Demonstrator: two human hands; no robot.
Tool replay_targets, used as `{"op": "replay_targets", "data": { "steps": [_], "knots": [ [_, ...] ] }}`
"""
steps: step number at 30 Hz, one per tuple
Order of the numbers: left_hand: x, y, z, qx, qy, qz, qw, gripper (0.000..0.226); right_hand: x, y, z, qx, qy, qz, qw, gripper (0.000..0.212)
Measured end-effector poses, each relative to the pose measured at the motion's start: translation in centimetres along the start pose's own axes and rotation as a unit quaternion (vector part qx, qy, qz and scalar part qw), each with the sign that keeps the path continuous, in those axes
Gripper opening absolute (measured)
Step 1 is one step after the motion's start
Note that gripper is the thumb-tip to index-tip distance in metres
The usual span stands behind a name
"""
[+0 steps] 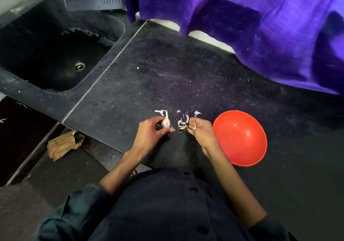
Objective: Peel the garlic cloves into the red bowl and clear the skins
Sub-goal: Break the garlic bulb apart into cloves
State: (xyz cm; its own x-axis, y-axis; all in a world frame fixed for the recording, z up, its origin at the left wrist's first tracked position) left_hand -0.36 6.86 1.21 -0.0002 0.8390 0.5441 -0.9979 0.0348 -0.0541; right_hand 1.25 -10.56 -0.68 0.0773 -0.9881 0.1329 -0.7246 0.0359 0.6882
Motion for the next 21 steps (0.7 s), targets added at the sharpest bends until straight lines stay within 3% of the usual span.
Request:
{"op": "replay_targets", "data": {
  "steps": [6, 8, 10, 14, 21],
  "knots": [
    [-0.1, 0.0, 0.0, 0.007, 0.012, -0.002, 1.0, 0.034, 0.3, -0.4, -0.1, 0.014, 0.057, 0.028, 0.998, 0.053],
    [-0.1, 0.0, 0.3, 0.003, 0.013, -0.001, 1.0, 0.032, 0.3, -0.2, -0.4, 0.022, 0.039, 0.027, 0.999, 0.043],
    [-0.1, 0.0, 0.6, -0.007, 0.007, -0.004, 1.0, 0.032, -0.2, 0.4, -0.7, 0.023, 0.011, -0.016, 1.0, 0.03],
    [-0.3, 0.1, 0.9, -0.036, 0.004, -0.015, 0.999, 0.031, -1.7, 1.7, -0.8, 0.004, -0.016, -0.096, 0.995, 0.032],
    [-0.4, 0.0, 1.2, -0.095, -0.012, -0.051, 0.994, 0.025, -1.7, 2.4, -1.3, 0.031, -0.058, -0.126, 0.99, 0.022]
  ]
}}
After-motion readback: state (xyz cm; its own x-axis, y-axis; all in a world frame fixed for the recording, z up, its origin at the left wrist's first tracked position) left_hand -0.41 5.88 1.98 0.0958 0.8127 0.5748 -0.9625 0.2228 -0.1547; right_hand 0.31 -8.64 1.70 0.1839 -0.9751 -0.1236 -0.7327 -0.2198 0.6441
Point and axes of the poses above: each hand's wrist, its own y-axis away from the middle knuckle, its own x-axis out of the back of the hand, z = x × y, the point moved 4 cm from there along -y, towards the middle knuckle, and after that the axes turned 13 degrees about -x, right-handed, at the moved point
